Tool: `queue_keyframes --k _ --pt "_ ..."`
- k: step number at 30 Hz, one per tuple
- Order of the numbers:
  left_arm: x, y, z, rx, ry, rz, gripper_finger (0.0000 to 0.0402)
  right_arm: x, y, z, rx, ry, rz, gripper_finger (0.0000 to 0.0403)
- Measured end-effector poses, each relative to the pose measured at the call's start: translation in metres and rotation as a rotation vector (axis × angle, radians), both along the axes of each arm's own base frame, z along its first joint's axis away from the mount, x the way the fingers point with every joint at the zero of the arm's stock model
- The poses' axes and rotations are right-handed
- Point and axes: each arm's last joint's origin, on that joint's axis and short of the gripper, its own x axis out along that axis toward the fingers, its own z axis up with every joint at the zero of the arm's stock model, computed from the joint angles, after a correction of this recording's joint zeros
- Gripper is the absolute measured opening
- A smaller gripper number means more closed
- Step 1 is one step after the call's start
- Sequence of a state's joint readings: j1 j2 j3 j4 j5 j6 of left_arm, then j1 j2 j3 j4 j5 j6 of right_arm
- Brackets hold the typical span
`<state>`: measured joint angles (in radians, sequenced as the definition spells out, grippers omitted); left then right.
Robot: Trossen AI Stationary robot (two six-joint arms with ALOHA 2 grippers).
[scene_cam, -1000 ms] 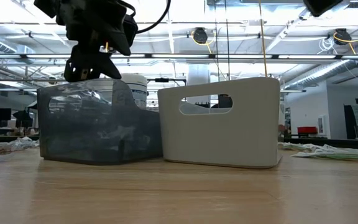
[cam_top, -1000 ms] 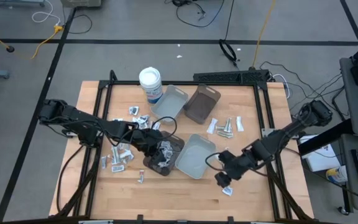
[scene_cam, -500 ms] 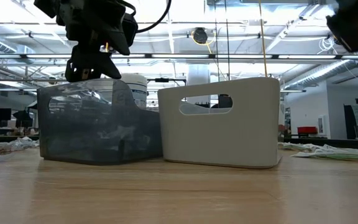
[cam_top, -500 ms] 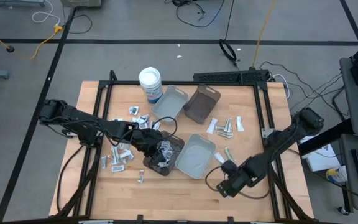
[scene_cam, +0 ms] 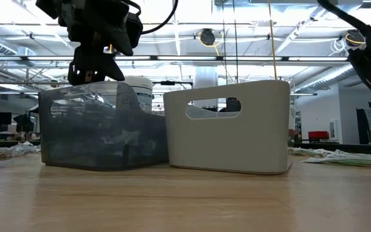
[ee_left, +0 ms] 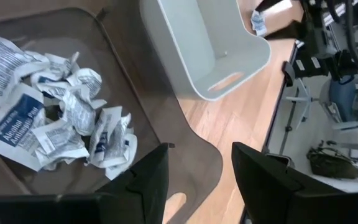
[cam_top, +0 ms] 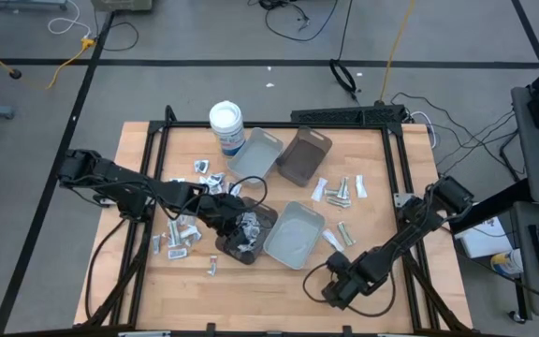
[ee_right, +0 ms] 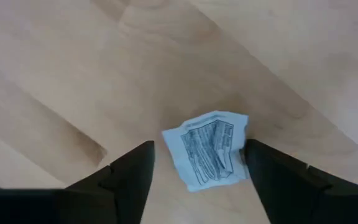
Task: Pick & Place First Aid Supplies
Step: Put the blue alcohol pad into the bottom black bin
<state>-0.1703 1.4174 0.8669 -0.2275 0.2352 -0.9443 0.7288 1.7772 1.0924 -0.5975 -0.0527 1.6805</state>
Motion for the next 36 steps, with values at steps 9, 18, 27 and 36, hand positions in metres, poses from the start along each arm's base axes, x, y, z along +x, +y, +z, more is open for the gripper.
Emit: queue_keyframes --k 9,18,27,36 --pt "0.0 -0.001 0.0 -0.013 0.003 -0.024 0.0177 -0.004 -0.004 -0.001 -0.033 0.046 -0.014 0.0074" --pt "0.0 -0.001 0.0 -0.001 -0.004 -0.037 0.0177 -0.006 -0.024 0.035 -0.189 -0.167 0.001 0.0012" --pt "0.0 -0.001 0.0 0.02 -0.016 -0.057 0.0177 -0.01 -0.053 0.087 -0.539 -0.508 0.212 0.0003" --pt "0.0 -0.001 0.0 0.034 -0.025 -0.062 0.0177 0.003 -0.058 0.096 -0.703 -0.579 0.551 0.0001"
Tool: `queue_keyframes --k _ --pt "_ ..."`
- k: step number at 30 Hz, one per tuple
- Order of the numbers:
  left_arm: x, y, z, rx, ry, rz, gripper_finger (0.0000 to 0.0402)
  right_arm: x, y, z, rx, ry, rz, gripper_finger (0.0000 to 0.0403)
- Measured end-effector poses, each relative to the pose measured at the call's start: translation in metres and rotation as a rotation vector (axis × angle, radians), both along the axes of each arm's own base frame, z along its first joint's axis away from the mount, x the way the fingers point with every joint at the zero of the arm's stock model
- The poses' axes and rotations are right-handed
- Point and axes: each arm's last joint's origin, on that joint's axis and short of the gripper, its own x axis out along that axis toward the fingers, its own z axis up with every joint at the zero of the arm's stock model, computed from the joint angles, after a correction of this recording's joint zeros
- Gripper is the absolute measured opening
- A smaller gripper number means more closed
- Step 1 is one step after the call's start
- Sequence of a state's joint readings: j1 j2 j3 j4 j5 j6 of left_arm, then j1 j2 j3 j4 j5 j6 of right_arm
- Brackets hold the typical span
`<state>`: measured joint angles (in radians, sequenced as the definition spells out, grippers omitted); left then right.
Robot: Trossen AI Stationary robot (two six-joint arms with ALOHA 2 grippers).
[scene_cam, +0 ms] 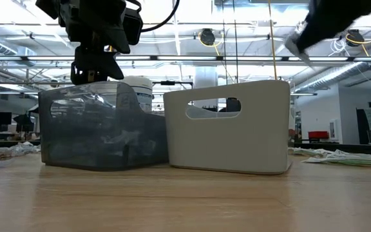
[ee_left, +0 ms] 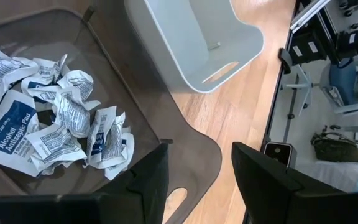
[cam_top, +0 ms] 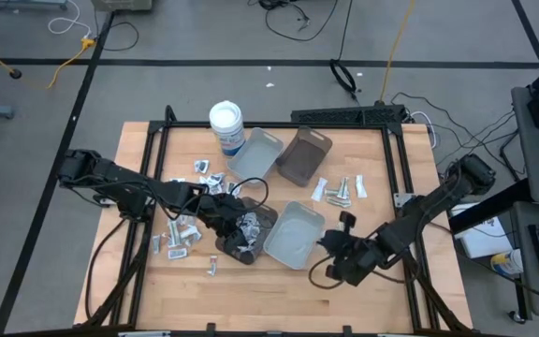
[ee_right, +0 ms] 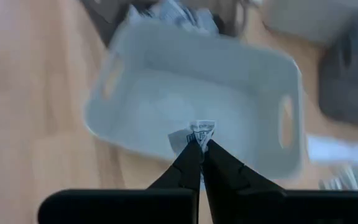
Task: Pick & Place First Aid Supplies
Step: Put the blue alcohol pad into the bottom black bin
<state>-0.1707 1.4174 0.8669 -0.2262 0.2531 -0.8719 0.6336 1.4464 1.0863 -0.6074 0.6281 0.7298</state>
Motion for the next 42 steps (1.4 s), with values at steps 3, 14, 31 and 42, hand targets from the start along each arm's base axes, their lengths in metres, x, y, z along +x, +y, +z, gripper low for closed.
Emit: queue_keyframes --k 3,14,31,42 --pt "0.0 0.0 0.0 0.008 -0.006 -0.008 0.0177 0.015 -0.003 0.004 -0.007 -0.103 0.057 0.0001" --pt "0.013 -0.002 0.017 0.035 -0.256 -0.06 0.0177 0.063 -0.029 0.031 0.088 -0.545 0.227 0.0" --pt "0.026 -0.007 0.05 0.267 -0.71 -0.04 0.0177 0.076 -0.054 0.044 0.119 -0.665 0.227 0.0" --pt "0.026 -0.005 0.05 0.278 -0.705 0.003 0.0161 0.077 -0.058 0.044 0.119 -0.67 0.218 0.0"
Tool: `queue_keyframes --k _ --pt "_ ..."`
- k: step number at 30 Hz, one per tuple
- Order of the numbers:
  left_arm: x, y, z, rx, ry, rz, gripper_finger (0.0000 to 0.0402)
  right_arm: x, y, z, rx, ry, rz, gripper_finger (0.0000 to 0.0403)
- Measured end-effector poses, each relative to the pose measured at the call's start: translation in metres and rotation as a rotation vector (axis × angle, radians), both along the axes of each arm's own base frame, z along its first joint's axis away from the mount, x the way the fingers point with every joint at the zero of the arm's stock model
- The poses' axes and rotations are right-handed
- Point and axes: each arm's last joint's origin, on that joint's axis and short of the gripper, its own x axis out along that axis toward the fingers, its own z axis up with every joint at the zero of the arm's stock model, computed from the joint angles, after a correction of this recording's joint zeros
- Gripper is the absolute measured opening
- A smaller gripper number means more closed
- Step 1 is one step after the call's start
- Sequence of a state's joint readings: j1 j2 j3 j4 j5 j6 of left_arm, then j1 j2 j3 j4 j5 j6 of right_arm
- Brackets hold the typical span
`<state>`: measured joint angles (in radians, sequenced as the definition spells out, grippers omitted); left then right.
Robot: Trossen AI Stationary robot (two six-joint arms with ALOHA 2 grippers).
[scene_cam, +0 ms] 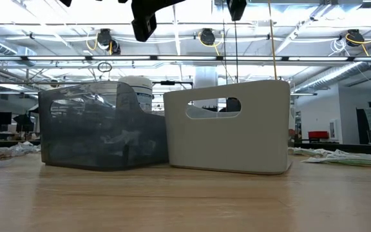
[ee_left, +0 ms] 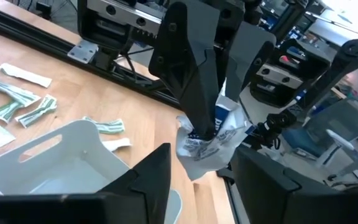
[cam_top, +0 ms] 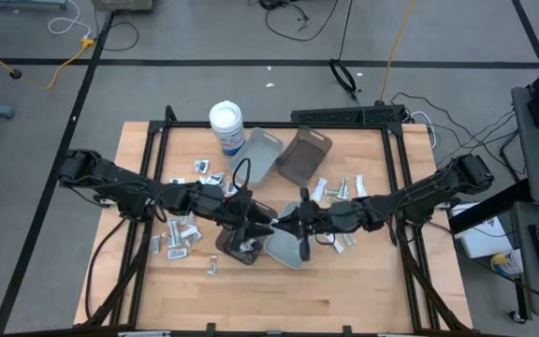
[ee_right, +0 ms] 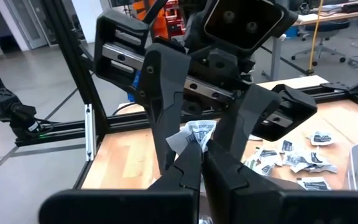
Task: Pick & Place First Aid Supplies
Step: Put the blue alcohol pad into the bottom black bin
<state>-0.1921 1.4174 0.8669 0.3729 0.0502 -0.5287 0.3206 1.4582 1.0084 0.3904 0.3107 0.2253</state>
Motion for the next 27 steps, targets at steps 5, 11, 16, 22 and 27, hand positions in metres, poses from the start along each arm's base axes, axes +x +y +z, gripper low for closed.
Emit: queue_keyframes --k 5,11,16,22,27 --pt "0.0 -0.001 0.0 -0.018 0.008 -0.032 0.0072 0.0 0.0 0.0 0.024 -0.004 -0.003 0.0001" --pt "0.0 -0.001 0.0 -0.058 0.016 -0.03 0.001 0.0 0.0 0.0 0.025 -0.001 -0.002 0.0018" --pt "0.0 -0.001 0.0 -0.06 0.017 -0.026 0.0003 0.0 0.0 0.0 0.024 -0.001 -0.004 0.003" --pt "-0.002 0.001 -0.007 -0.148 0.119 -0.012 0.0002 -0.003 -0.001 0.0 0.003 0.03 -0.002 0.0069" --pt "-0.004 0.005 -0.017 -0.264 0.262 0.012 0.0001 -0.012 -0.004 0.015 -0.004 -0.02 0.001 0.0094"
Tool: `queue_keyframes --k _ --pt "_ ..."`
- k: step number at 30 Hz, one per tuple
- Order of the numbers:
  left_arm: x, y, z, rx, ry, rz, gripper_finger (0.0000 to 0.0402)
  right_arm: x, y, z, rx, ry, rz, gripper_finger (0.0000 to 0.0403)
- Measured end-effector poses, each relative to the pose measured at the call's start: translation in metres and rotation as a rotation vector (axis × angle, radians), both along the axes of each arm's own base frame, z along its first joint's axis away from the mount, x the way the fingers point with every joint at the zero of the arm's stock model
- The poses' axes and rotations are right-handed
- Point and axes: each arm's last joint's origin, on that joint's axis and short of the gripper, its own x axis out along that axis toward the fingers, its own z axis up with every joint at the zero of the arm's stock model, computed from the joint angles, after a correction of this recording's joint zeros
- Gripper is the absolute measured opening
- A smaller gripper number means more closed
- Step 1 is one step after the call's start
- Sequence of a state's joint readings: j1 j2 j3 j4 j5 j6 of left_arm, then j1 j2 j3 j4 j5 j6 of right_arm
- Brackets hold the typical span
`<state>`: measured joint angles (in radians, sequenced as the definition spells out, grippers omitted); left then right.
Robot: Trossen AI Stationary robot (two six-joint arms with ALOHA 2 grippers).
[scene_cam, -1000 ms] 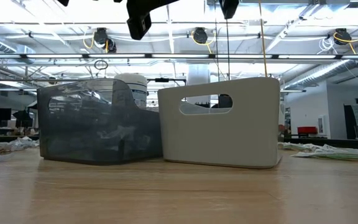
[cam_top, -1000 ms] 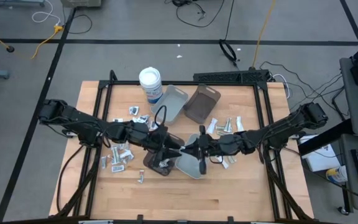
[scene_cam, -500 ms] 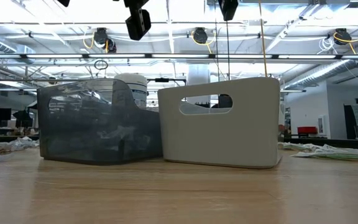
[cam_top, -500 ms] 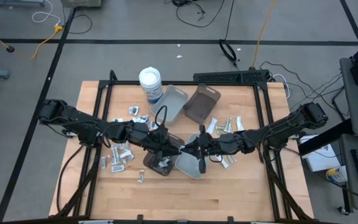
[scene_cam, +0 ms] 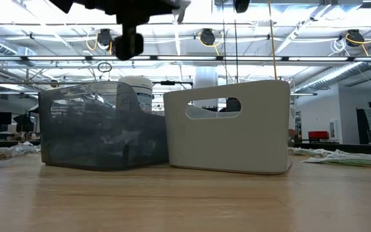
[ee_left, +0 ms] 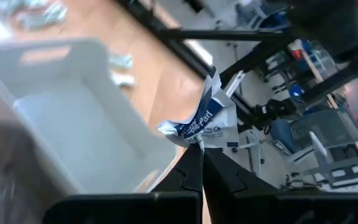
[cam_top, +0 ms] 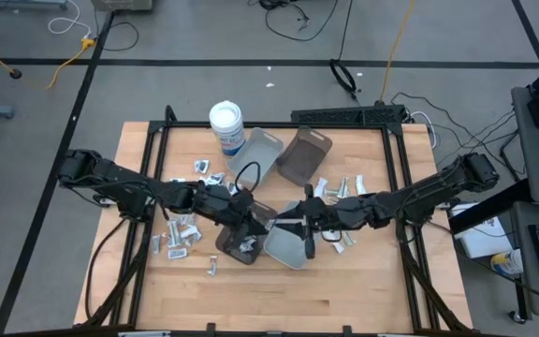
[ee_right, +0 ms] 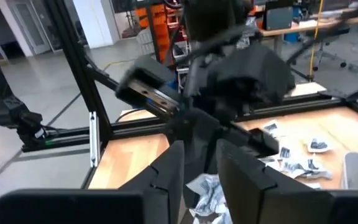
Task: Pick & Place First Aid Supplies
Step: Put the blue alcohol pad into the bottom black bin
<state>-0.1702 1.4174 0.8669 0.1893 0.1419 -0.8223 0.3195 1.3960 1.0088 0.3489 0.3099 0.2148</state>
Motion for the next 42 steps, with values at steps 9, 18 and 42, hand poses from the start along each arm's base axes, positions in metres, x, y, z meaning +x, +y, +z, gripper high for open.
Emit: queue_keyframes --k 9,18,42 --pt "-0.006 0.006 -0.015 -0.205 0.249 0.087 0.0001 -0.018 -0.006 0.026 -0.05 -0.083 0.004 0.0107" --pt "-0.016 0.007 -0.028 -0.325 0.47 0.193 0.0 -0.024 -0.008 0.033 -0.036 -0.109 0.003 0.0111" --pt "-0.028 0.01 -0.04 -0.354 0.652 0.349 0.0122 -0.024 -0.007 0.028 -0.014 -0.059 0.007 0.0135"
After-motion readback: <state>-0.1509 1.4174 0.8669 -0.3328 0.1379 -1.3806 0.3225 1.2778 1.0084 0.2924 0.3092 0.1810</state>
